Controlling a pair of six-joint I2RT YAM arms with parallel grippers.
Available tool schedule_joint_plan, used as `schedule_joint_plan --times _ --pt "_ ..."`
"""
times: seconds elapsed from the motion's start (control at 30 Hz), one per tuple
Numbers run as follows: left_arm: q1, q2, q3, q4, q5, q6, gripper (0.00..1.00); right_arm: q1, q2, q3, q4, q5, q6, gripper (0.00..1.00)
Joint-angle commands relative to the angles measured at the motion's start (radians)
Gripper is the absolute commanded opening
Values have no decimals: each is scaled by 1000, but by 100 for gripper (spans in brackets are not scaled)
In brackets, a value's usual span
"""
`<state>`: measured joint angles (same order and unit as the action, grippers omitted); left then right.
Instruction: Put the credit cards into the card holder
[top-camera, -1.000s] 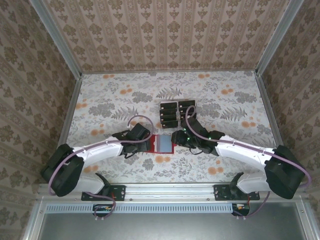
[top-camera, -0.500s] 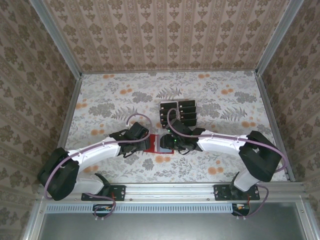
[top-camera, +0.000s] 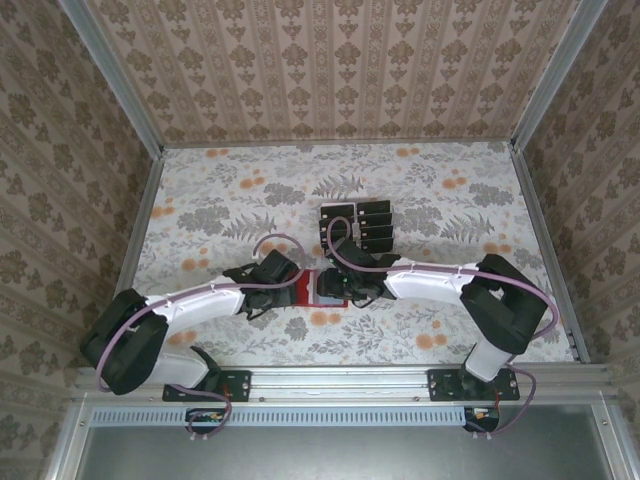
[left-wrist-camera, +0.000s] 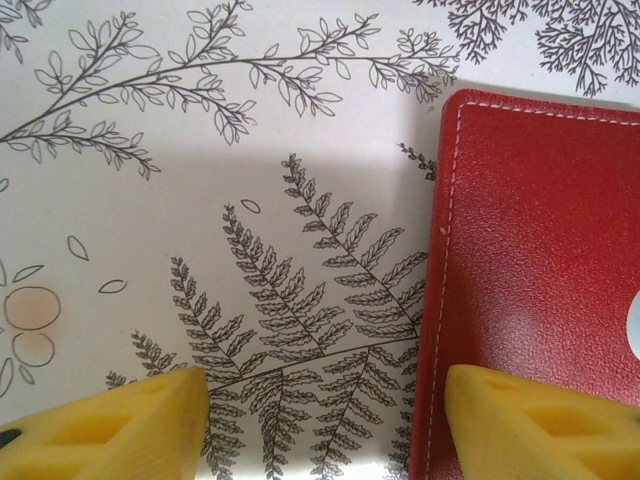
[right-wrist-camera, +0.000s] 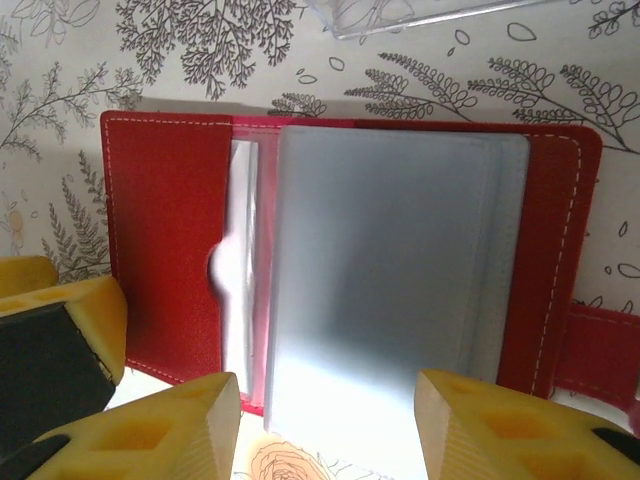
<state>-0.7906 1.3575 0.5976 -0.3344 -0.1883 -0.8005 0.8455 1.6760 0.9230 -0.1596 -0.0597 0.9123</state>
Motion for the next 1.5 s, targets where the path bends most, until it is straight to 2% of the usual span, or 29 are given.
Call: schedule_joint_plan --times 0.0,0.33,0.67,1.07,1.47 --pt "5 20 -22 24 -22 11 66 -16 29 24 18 -5 3 50" --pt "5 52 -20 80 -14 29 64 -22 73 45 52 -49 2 50" --pt "5 57 -27 93 -10 35 63 -22 41 59 18 -40 -22 50" --pt "4 65 -32 120 0 43 63 -22 113 66 53 -64 -2 50" --pt "-7 -14 -94 217 10 72 64 -19 142 74 146 -109 67 50"
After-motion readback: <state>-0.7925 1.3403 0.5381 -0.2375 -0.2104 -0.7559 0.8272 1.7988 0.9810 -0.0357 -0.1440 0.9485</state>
